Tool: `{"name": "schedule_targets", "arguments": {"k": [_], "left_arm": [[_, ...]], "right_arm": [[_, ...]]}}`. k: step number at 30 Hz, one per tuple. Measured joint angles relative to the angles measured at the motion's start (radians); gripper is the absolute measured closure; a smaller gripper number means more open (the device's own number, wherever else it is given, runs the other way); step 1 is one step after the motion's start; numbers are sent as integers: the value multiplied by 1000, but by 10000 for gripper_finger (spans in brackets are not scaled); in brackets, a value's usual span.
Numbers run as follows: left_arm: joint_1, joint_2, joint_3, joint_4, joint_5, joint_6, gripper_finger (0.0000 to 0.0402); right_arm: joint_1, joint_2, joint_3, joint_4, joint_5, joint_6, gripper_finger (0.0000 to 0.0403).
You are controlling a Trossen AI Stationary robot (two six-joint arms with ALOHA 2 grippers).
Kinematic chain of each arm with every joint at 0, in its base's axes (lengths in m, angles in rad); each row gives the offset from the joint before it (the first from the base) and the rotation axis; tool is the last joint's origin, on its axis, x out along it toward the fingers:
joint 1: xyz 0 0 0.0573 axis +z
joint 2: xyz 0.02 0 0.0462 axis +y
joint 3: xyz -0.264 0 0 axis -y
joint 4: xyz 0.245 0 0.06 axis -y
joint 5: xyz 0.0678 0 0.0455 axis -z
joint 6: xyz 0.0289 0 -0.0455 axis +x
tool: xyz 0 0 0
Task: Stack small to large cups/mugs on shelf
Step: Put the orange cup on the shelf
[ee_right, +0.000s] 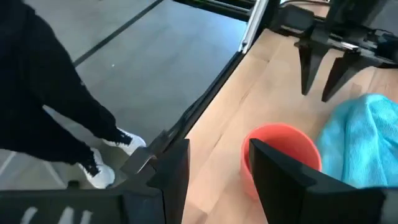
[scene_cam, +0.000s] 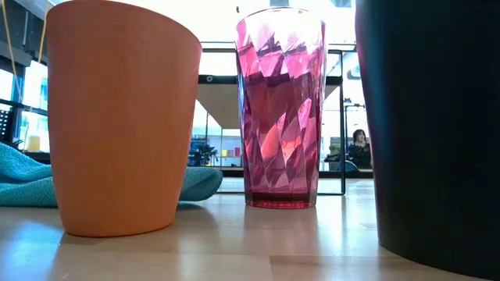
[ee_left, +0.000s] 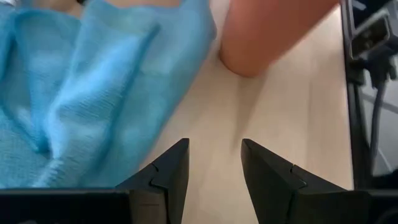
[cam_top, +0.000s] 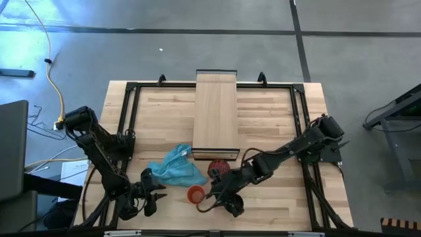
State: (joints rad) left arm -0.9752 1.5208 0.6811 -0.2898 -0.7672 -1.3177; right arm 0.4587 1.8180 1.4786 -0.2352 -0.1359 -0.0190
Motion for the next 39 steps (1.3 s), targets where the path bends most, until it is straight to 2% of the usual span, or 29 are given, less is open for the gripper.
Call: {"name": "schedule_targets", "arguments": {"k": [4, 7, 12, 17, 22, 26, 31, 39], "left_arm": [[-1, 0, 0, 2, -3, 0, 268], [-2, 0, 0, 1, 37, 0, 268], [-3, 0, 0, 1, 44, 1, 268], [-10, 0, 0, -17, 45, 6, 268], [-32, 0, 0, -63, 43, 2, 268], [-43, 0, 0, -80, 38, -3, 268], [-40, 0, 0, -81, 32, -7, 268], [-40, 0, 0, -81, 33, -19, 268]], "right_arm": [[-15, 17, 21, 29, -4, 38, 245], [-24, 17, 23, 34, 35, 51, 245], [-53, 17, 23, 103, 58, 181, 245], [-34, 17, 23, 227, 154, 195, 245], [-12, 26, 25, 230, 238, 223, 245], [3, 82, 72, 167, 242, 238, 245], [17, 188, 197, 50, 237, 229, 245], [26, 309, 401, -230, 229, 264, 245]]}}
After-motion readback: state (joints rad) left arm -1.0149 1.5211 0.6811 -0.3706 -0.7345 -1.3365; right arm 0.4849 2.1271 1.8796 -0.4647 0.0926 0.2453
